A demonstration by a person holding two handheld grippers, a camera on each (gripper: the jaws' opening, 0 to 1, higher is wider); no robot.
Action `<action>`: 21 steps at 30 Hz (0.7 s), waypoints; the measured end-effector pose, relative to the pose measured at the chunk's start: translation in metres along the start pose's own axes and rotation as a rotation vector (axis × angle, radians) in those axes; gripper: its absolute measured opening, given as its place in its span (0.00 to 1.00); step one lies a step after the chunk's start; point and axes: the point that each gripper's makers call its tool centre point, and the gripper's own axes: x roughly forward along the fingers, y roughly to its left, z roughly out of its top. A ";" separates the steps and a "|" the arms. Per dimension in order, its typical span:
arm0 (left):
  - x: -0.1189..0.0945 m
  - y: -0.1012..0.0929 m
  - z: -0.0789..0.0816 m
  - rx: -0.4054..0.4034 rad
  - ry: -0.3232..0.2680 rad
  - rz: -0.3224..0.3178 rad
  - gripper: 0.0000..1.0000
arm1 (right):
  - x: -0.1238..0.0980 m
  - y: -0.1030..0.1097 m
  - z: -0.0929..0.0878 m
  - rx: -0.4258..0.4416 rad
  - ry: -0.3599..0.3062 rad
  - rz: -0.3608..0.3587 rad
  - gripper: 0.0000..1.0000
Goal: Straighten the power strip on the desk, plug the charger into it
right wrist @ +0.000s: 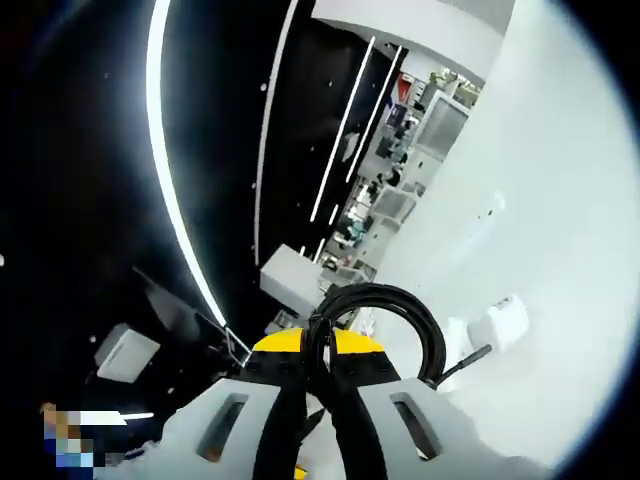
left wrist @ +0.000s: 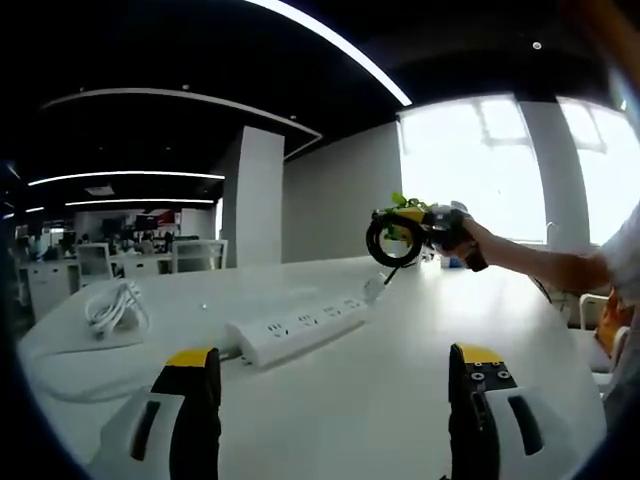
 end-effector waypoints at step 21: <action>0.010 -0.005 0.007 0.006 -0.024 -0.030 0.96 | 0.004 0.052 -0.007 0.097 -0.073 0.117 0.05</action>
